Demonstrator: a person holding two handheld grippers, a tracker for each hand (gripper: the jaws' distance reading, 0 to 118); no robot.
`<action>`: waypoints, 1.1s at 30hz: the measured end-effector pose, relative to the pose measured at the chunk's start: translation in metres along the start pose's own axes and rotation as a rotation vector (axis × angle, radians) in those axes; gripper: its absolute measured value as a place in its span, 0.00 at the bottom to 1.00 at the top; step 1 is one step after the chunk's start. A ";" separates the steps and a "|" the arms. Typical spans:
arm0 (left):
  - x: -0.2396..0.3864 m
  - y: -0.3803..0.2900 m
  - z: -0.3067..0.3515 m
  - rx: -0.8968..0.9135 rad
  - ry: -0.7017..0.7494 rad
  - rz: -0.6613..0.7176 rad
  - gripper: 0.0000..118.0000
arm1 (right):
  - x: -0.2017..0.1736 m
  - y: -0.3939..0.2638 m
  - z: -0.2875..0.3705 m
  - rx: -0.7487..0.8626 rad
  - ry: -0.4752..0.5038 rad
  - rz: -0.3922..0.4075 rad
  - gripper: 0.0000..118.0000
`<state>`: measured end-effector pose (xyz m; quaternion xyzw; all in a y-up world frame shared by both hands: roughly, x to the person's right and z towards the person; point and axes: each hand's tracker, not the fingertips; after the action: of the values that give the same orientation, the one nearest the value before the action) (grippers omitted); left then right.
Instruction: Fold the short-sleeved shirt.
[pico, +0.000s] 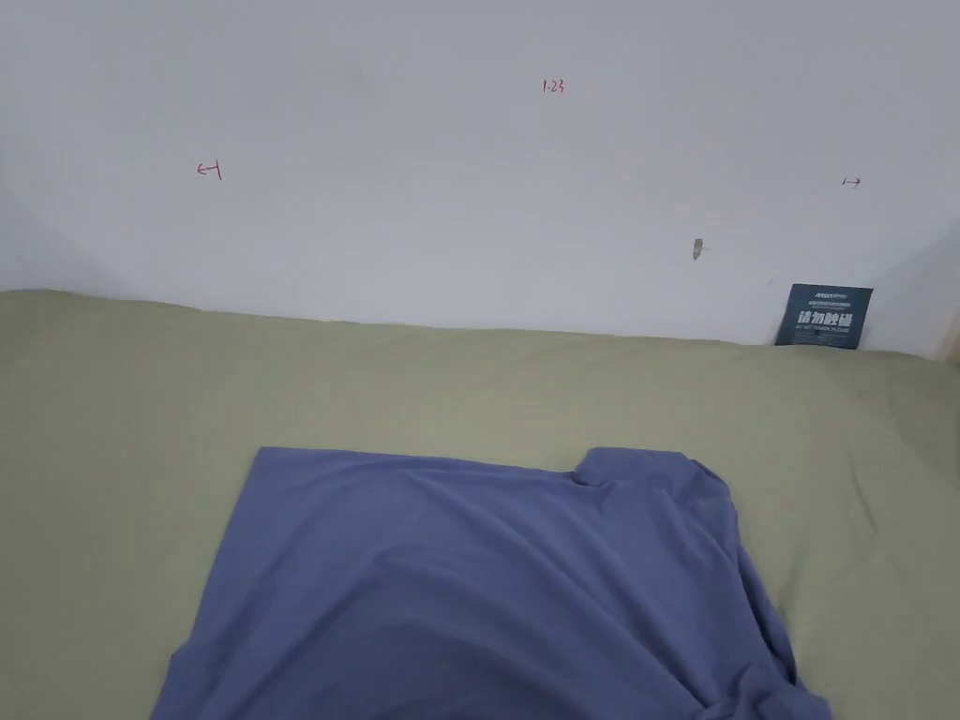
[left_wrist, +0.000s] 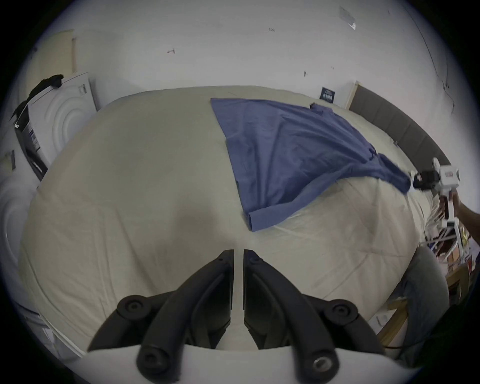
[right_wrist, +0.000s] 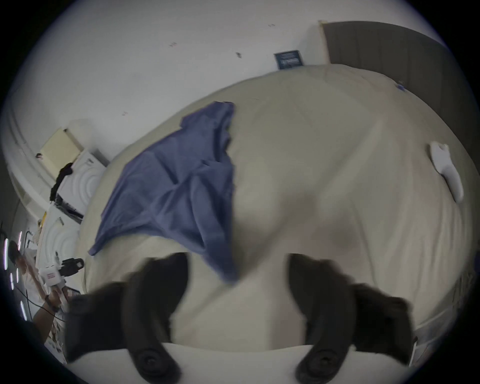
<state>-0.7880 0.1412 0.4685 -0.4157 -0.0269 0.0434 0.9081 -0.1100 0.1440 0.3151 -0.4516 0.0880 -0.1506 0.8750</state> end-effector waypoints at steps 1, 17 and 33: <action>0.004 0.004 0.006 0.015 0.006 0.037 0.25 | 0.000 -0.001 0.011 0.046 -0.013 0.005 0.75; 0.179 0.044 0.048 0.285 0.067 0.233 0.00 | -0.191 -0.063 0.061 0.372 -0.163 0.267 0.01; 0.124 0.000 -0.005 0.044 0.162 0.168 0.74 | -0.193 -0.102 0.056 0.280 -0.125 0.304 0.02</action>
<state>-0.6644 0.1504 0.4670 -0.3985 0.0826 0.0862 0.9094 -0.2944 0.1970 0.4340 -0.3156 0.0788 0.0008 0.9456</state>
